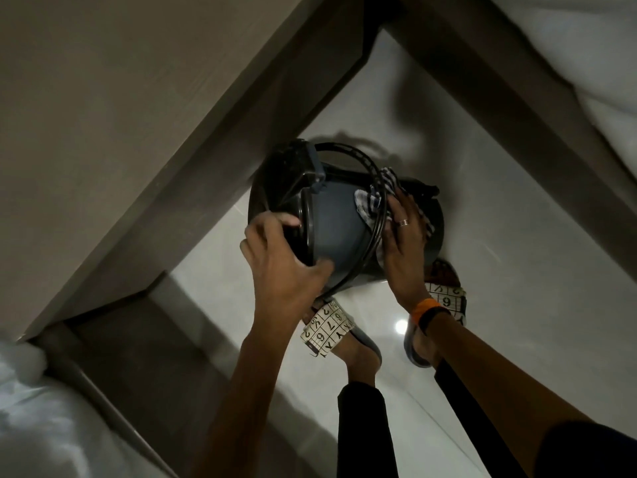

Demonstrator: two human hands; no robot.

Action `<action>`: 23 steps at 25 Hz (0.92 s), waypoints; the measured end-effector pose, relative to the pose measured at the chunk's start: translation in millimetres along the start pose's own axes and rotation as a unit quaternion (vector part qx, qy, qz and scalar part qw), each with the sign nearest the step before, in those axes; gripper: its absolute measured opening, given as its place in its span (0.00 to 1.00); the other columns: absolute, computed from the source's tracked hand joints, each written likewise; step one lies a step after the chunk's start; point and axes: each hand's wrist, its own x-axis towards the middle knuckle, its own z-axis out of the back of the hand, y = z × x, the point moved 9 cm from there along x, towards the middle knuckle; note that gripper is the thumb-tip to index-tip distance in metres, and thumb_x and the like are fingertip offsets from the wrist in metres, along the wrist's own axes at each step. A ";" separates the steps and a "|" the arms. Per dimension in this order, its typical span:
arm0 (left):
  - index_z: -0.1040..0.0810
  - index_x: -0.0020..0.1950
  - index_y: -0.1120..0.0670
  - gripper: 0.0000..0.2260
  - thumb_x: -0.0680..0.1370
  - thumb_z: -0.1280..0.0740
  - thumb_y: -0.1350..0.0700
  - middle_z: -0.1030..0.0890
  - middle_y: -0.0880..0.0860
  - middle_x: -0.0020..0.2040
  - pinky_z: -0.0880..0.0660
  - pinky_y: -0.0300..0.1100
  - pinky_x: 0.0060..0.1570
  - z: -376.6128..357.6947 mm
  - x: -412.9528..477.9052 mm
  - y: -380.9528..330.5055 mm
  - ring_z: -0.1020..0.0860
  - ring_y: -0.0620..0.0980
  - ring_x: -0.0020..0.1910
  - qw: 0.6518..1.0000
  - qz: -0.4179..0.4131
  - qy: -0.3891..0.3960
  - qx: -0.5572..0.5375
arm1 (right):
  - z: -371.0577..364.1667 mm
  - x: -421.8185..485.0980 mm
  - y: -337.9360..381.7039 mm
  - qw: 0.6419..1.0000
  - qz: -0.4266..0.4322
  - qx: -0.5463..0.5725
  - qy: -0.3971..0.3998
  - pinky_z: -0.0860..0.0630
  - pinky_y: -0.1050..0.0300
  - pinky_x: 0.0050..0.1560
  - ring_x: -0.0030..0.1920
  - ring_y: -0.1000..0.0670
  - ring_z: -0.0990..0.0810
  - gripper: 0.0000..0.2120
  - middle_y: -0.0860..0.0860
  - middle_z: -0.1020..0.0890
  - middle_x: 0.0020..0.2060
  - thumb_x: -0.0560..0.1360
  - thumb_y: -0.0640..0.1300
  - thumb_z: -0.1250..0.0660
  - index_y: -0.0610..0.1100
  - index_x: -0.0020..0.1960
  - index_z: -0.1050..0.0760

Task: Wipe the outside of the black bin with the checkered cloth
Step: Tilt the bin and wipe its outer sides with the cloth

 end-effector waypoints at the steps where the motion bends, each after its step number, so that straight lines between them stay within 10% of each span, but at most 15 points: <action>1: 0.35 0.67 0.46 0.35 0.66 0.21 0.51 0.35 0.56 0.72 0.28 0.53 0.61 1.0 7.6 -3.5 0.36 0.57 0.68 1.000 0.010 0.007 0.015 | 4.1 -2.9 -5.2 1.000 0.008 -0.009 0.008 0.42 0.35 0.82 0.81 0.51 0.42 0.21 0.45 0.36 0.81 0.87 0.45 0.45 0.46 0.79 0.35; 6: 0.58 0.81 0.38 0.47 0.72 0.31 0.31 0.35 0.63 0.77 0.30 0.59 0.64 -15.9 37.0 -17.4 0.35 0.67 0.71 0.977 0.050 0.097 0.181 | 21.5 -19.4 -27.2 0.999 0.032 -0.028 0.029 0.36 0.37 0.81 0.81 0.57 0.43 0.20 0.50 0.39 0.82 0.85 0.57 0.49 0.64 0.77 0.39; 11: 0.43 0.75 0.43 0.37 0.72 0.25 0.44 0.27 0.63 0.69 0.23 0.61 0.61 -12.8 52.6 -44.5 0.24 0.68 0.63 0.982 0.012 0.097 0.159 | 22.1 -27.0 -20.6 0.999 -0.001 -0.023 -0.039 0.33 0.39 0.79 0.80 0.50 0.37 0.21 0.50 0.35 0.79 0.85 0.57 0.47 0.55 0.76 0.33; 14: 0.35 0.70 0.49 0.35 0.69 0.20 0.49 0.31 0.59 0.69 0.22 0.58 0.59 -6.1 59.4 -57.4 0.24 0.63 0.63 0.983 -0.018 0.089 0.159 | 25.1 -28.9 -14.0 0.991 -0.008 -0.112 -0.076 0.29 0.36 0.75 0.76 0.39 0.31 0.23 0.44 0.28 0.75 0.80 0.41 0.38 0.51 0.74 0.30; 17: 0.33 0.69 0.52 0.36 0.67 0.19 0.49 0.30 0.55 0.69 0.22 0.60 0.61 -6.3 51.1 -63.9 0.25 0.60 0.65 0.982 -0.037 0.061 0.174 | 35.6 -20.7 -8.9 0.980 -0.032 -0.177 -0.085 0.27 0.32 0.72 0.74 0.34 0.30 0.36 0.40 0.27 0.72 0.73 0.28 0.28 0.54 0.72 0.32; 23: 0.34 0.70 0.51 0.36 0.68 0.21 0.46 0.33 0.55 0.72 0.21 0.59 0.60 -11.3 4.1 -56.1 0.28 0.60 0.70 0.985 -0.024 -0.033 0.166 | 58.5 -16.4 -3.8 0.973 -0.059 -0.201 -0.094 0.28 0.35 0.71 0.71 0.37 0.30 0.29 0.42 0.25 0.71 0.76 0.27 0.32 0.51 0.71 0.24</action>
